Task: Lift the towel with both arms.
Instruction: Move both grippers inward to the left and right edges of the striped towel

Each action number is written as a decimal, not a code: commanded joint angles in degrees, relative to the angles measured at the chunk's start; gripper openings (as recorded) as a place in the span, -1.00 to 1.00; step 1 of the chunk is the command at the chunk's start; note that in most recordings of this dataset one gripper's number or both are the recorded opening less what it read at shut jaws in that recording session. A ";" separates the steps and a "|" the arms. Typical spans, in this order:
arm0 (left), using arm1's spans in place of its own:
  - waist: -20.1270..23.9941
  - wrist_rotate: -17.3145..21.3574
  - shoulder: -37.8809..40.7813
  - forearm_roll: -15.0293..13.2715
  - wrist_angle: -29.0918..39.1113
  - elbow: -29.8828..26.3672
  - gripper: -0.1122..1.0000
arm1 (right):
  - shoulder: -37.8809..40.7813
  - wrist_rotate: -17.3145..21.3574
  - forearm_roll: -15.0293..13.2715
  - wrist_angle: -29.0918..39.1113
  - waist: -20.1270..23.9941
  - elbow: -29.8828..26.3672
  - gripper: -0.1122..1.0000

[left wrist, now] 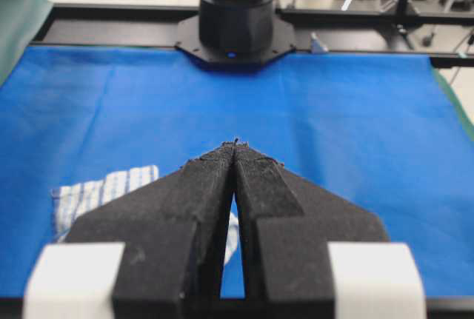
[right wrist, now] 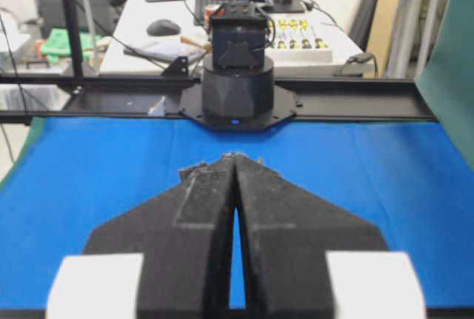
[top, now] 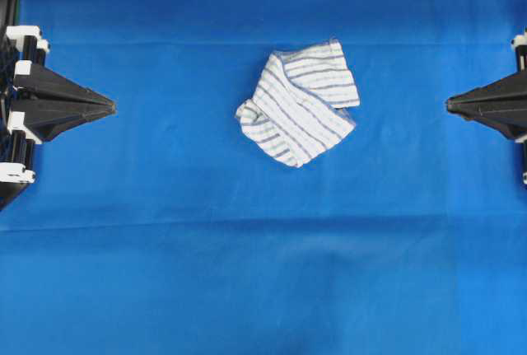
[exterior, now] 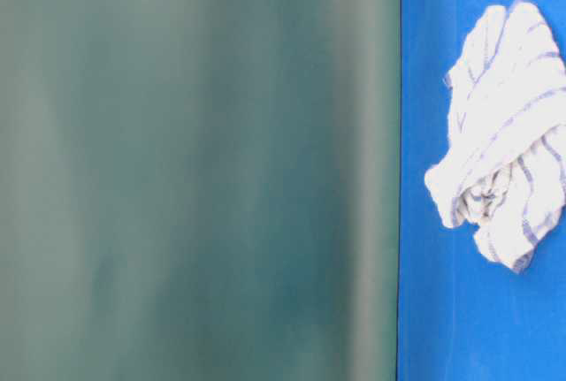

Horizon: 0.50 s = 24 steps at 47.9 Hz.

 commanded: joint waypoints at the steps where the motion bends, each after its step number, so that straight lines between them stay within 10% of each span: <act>1: 0.18 0.70 2.02 -0.79 -0.88 -1.41 -0.79 | 0.26 -0.18 0.09 -0.35 0.00 -0.97 -0.80; 24: 1.05 1.05 18.72 -0.88 -6.68 -4.13 -0.79 | 9.67 0.53 0.53 5.36 -1.32 -2.11 -0.80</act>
